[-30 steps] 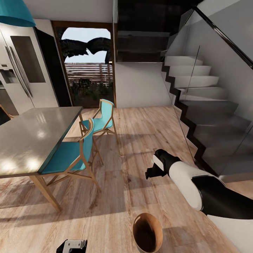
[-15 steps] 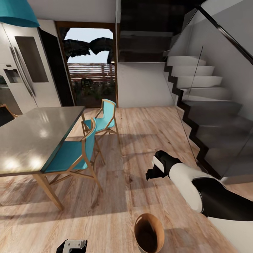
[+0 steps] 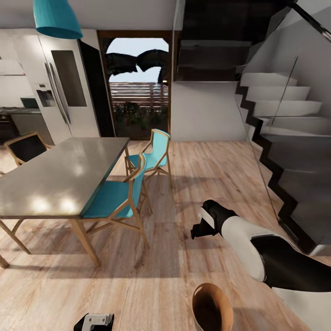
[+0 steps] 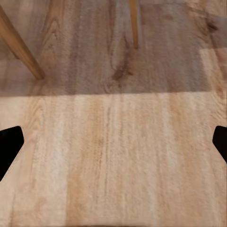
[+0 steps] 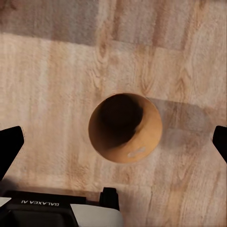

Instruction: Put the three can of soda from the living room inside the tash can in the kitchen.

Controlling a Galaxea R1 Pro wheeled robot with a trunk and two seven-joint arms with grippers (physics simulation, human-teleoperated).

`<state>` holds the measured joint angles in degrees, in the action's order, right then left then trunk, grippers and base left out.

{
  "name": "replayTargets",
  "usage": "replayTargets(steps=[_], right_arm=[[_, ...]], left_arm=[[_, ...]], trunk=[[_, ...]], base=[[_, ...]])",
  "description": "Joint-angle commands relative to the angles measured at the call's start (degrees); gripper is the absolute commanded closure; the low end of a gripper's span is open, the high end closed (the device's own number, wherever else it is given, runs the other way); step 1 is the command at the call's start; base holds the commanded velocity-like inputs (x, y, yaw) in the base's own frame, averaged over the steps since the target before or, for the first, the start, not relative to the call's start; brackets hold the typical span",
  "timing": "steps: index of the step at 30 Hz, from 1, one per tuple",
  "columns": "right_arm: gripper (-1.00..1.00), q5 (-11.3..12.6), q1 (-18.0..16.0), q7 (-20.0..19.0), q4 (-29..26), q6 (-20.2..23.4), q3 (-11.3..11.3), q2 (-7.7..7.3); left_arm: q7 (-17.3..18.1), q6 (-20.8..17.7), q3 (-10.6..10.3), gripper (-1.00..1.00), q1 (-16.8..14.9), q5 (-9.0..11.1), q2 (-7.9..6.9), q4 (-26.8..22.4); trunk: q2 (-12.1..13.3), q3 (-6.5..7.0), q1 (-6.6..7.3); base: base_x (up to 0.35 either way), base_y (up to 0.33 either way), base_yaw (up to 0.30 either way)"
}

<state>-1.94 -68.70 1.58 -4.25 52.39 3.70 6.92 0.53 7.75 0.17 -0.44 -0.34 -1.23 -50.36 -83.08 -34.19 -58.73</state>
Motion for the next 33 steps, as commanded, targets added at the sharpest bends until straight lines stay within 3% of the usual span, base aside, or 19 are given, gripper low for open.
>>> replayTargets(steps=[1, 10, 26, 30, 33], right_arm=[[-1.0, 0.0, 0.0, 0.0, 0.0, 0.0, 0.0, 0.0], [-1.0, 0.0, 0.4, 0.0, 0.0, -0.1, 0.0, -0.05], [-1.0, -0.1, 1.1, 0.0, -0.1, -1.4, 0.0, -0.29], [-1.0, -0.1, 2.1, 0.0, -0.3, -1.7, -0.1, -0.72], [-1.0, -0.1, 3.9, -0.3, -1.6, -1.9, -0.1, -2.54]], left_arm=[[0.0, 0.0, 0.0, -1.0, 0.0, 0.0, 0.02, 0.0], [0.0, 0.1, -0.1, -1.0, 0.0, 0.0, 0.05, -0.1], [-0.1, 0.0, -0.1, -1.0, 0.0, 0.0, 0.08, -0.1], [-0.1, 0.0, -0.1, -1.0, 0.0, 0.0, 0.13, -0.1], [-0.1, -0.1, -0.2, -1.0, 0.0, 0.0, 0.16, 0.0]], trunk=[[0.0, 0.0, 0.0], [0.0, 0.0, 0.0], [0.0, 0.0, 0.0], [0.0, 0.0, 0.0], [0.0, 0.0, 0.0]], base=[[0.0, 0.1, 0.225], [0.0, 0.041, 0.182], [0.0, 0.004, 0.025], [0.0, 0.0, 0.002], [0.0, 0.0, 0.0]])
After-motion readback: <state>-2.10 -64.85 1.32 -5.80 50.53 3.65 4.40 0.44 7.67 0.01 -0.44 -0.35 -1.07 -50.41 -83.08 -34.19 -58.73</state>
